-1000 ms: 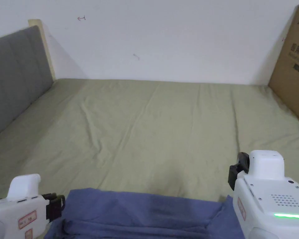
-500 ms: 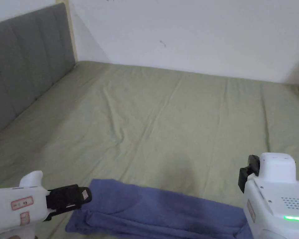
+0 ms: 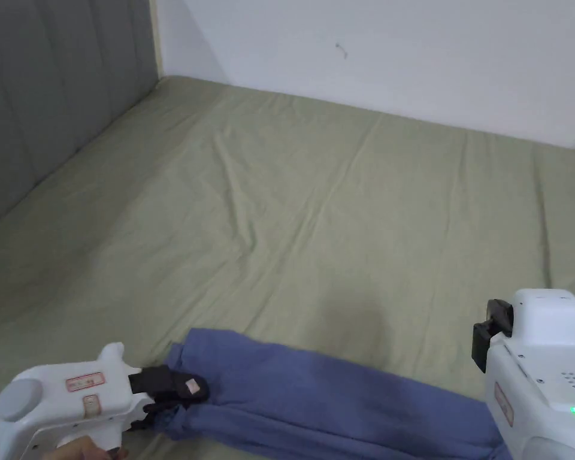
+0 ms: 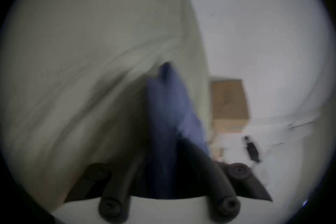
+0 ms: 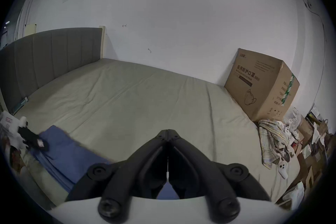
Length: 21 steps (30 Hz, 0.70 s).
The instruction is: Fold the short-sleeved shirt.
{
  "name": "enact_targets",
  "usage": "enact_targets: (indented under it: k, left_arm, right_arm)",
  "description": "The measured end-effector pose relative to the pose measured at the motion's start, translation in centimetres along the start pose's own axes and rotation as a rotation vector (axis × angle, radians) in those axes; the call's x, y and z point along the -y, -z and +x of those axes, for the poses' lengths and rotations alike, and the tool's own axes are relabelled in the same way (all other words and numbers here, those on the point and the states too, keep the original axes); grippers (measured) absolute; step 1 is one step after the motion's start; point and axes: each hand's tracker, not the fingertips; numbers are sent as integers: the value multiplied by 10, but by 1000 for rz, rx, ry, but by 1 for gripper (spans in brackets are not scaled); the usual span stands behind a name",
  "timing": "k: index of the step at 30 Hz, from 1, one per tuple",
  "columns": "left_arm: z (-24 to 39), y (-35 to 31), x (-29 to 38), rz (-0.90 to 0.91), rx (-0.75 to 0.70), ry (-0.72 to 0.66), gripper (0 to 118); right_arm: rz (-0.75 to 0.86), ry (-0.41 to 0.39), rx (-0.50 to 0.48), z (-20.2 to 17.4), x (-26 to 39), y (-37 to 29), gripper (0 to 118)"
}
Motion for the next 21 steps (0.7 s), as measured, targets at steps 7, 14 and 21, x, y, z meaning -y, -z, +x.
enact_targets:
  k: [7,14,21]
  left_arm:
    - [11,-23,-18,36,11,134,4]
    - [21,-62,-24,90,-55,168,4]
    - [62,-68,-1,111,-226,316,4]
  right_arm:
    - [-23,22,-11,7,2,2,1]
    - [-33,63,-6,23,7,-4,1]
    - [-64,131,2,44,22,-9,1]
